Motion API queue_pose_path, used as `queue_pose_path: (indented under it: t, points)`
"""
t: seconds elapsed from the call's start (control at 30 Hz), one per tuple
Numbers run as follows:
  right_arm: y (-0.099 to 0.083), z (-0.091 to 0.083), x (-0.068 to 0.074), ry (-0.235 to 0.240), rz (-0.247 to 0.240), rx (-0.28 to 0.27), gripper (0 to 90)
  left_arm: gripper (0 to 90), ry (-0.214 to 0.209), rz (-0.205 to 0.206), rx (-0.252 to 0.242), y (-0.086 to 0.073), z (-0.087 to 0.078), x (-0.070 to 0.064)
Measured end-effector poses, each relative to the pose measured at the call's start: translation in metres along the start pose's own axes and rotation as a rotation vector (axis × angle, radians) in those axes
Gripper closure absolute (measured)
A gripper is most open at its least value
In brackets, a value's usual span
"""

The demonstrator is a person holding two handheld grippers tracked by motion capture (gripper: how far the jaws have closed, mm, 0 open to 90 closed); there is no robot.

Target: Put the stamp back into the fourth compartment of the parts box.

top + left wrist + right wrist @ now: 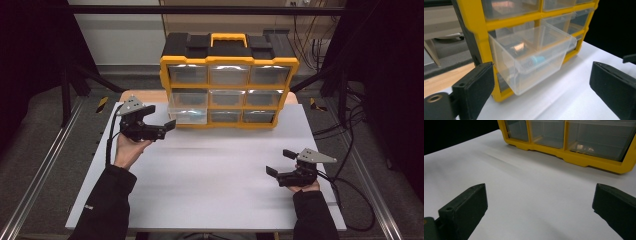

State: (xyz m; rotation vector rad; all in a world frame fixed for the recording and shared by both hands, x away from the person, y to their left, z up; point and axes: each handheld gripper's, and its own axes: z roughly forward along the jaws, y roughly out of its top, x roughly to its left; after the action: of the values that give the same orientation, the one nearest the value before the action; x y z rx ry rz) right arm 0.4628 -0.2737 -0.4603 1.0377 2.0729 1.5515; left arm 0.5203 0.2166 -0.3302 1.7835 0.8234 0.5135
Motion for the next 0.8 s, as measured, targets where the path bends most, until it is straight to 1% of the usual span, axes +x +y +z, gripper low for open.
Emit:
queue_pose_path:
  t: [0.13,0.17,0.2,0.23,0.27,0.3,0.33,0.37,0.47,0.5,0.53,0.57,0.6,0.63,0.67,0.77,0.8]
  points:
    - [0.000,0.000,0.000,-0.001,-0.001,0.000,0.4,2.8,-0.017,-0.009,-0.006,-0.018,-0.007,-0.001]
    - [0.000,0.000,0.000,0.001,0.000,0.001,0.4,2.1,-0.020,-0.004,-0.002,-0.027,-0.010,-0.001]
    - [0.000,0.001,0.000,0.001,-0.002,0.000,0.4,2.0,-0.020,-0.004,-0.002,-0.027,-0.010,-0.001]
    - [0.000,0.001,0.000,0.001,-0.002,0.000,0.4,2.0,-0.025,-0.007,-0.005,-0.031,-0.011,-0.001]
    - [0.000,0.001,0.000,0.000,0.001,0.001,0.4,1.8,-0.033,-0.014,-0.008,-0.041,-0.014,-0.002]
    - [0.000,0.001,0.000,0.000,0.001,0.001,0.4,1.8,-0.036,-0.015,-0.008,-0.046,-0.015,-0.002]
    - [0.000,0.001,0.000,0.000,0.001,0.001,0.4,1.8,-0.036,-0.015,-0.008,-0.046,-0.015,-0.002]
    - [0.000,0.001,0.000,0.001,-0.001,0.000,0.4,1.8,-0.042,-0.016,0.001,-0.052,-0.015,-0.001]
    - [-0.001,0.001,0.000,0.002,0.000,0.002,0.4,1.7,-0.043,-0.024,0.005,-0.063,-0.017,0.000]
    - [-0.001,0.001,0.000,0.003,0.001,0.004,0.4,1.7,-0.045,-0.030,0.003,-0.071,-0.019,0.001]
    - [-0.001,0.001,0.000,0.003,0.001,0.004,0.4,1.8,-0.045,-0.030,0.003,-0.071,-0.019,0.001]
    - [-0.001,0.001,0.000,0.002,0.001,0.004,0.4,1.8,-0.045,-0.035,0.006,-0.074,-0.020,0.002]
    - [-0.001,0.001,0.000,0.002,0.002,0.003,0.4,1.7,-0.043,-0.038,0.015,-0.082,-0.020,0.003]
    - [-0.001,0.001,0.000,0.003,0.004,0.004,0.4,1.7,-0.042,-0.040,0.018,-0.085,-0.021,0.003]
    - [-0.001,0.001,0.000,0.003,0.003,0.003,0.4,1.8,-0.042,-0.040,0.018,-0.085,-0.021,0.003]
    - [-0.001,0.001,0.000,0.004,0.004,0.003,0.4,1.8,-0.041,-0.043,0.023,-0.095,-0.023,0.005]
    - [-0.001,0.001,0.000,0.005,0.004,0.003,0.4,1.8,-0.032,-0.045,0.032,-0.100,-0.024,0.006]
